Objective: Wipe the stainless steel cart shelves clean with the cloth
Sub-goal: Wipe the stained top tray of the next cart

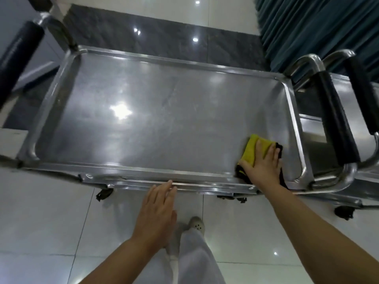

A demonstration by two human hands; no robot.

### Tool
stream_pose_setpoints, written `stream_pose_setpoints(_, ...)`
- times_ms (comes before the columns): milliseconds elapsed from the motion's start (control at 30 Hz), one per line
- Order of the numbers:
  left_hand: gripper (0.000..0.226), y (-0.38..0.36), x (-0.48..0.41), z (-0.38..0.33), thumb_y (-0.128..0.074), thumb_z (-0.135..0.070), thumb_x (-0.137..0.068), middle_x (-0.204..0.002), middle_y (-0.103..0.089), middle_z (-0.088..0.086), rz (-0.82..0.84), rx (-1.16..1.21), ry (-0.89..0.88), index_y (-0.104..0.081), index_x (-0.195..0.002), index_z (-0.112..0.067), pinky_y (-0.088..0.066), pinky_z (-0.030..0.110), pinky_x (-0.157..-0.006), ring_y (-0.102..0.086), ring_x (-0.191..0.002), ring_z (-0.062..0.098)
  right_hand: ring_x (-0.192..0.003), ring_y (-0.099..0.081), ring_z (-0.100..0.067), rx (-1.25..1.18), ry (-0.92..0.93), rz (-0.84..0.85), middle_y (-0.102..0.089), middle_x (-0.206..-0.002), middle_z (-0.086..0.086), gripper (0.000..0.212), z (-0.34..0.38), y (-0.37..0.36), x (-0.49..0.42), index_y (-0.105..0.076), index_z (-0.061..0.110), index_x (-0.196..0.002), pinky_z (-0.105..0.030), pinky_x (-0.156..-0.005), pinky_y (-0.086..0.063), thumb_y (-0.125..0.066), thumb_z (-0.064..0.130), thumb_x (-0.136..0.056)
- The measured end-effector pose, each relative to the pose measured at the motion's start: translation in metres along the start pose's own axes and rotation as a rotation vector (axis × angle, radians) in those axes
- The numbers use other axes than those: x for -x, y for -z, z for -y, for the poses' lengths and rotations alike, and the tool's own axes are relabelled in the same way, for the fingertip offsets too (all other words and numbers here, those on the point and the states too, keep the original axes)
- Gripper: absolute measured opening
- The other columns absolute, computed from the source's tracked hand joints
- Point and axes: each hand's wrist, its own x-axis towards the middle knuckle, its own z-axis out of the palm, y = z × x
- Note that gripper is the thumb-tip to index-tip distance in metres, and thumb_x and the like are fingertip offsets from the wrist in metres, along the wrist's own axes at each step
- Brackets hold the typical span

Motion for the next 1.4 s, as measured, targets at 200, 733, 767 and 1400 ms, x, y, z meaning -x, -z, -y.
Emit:
stream_pose_setpoints(200, 0.055, 0.011, 0.056, 0.049, -0.039, -0.026, -0.075, -0.126, -0.056, 0.016, -0.047, -0.042, 0.138, -0.057, -0.121, -0.003, -0.013, 0.033, -0.109, -0.040, -0.118, 0.027, -0.144, 0.021, -0.033, 0.048, 0.348, 0.031, 0.023, -0.156, -0.015, 0.088, 0.145, -0.033, 0.036, 0.010, 0.032, -0.151, -0.049, -0.115, 0.008, -0.043, 0.064, -0.088)
stream_pose_setpoints(733, 0.071, 0.007, 0.135, 0.086, -0.089, -0.017, -0.052, -0.119, -0.061, 0.015, -0.041, -0.122, 0.193, -0.059, -0.115, -0.006, -0.027, 0.037, -0.099, -0.043, -0.113, 0.025, -0.144, -0.021, -0.037, 0.194, 1.047, -0.132, -0.023, -0.156, -0.017, 0.092, 0.235, -0.091, 0.090, -0.032, 0.026, -0.148, -0.045, -0.116, -0.017, -0.079, 0.042, -0.071)
stream_pose_setpoints(767, 0.070, 0.005, 0.127, 0.080, -0.089, -0.017, -0.051, -0.118, -0.061, 0.015, -0.041, -0.120, 0.173, -0.061, -0.114, -0.005, -0.027, 0.037, -0.099, -0.042, -0.112, 0.025, -0.140, -0.029, -0.038, 0.190, 1.029, -0.169, -0.031, -0.152, -0.019, 0.092, 0.216, -0.090, 0.086, -0.039, 0.024, -0.145, -0.045, -0.113, -0.023, -0.083, 0.040, -0.066)
stream_pose_setpoints(1400, 0.052, -0.092, 0.049, -0.113, -0.057, -0.029, -0.074, -0.122, -0.059, 0.008, -0.031, -0.045, -0.167, -0.045, -0.122, -0.015, -0.023, 0.033, -0.102, -0.041, -0.115, 0.021, -0.117, -0.054, -0.049, 0.200, 0.565, -0.472, -0.052, -0.129, -0.032, 0.103, -0.122, -0.036, 0.023, -0.046, 0.011, -0.130, -0.056, -0.089, -0.047, -0.096, 0.016, -0.040)
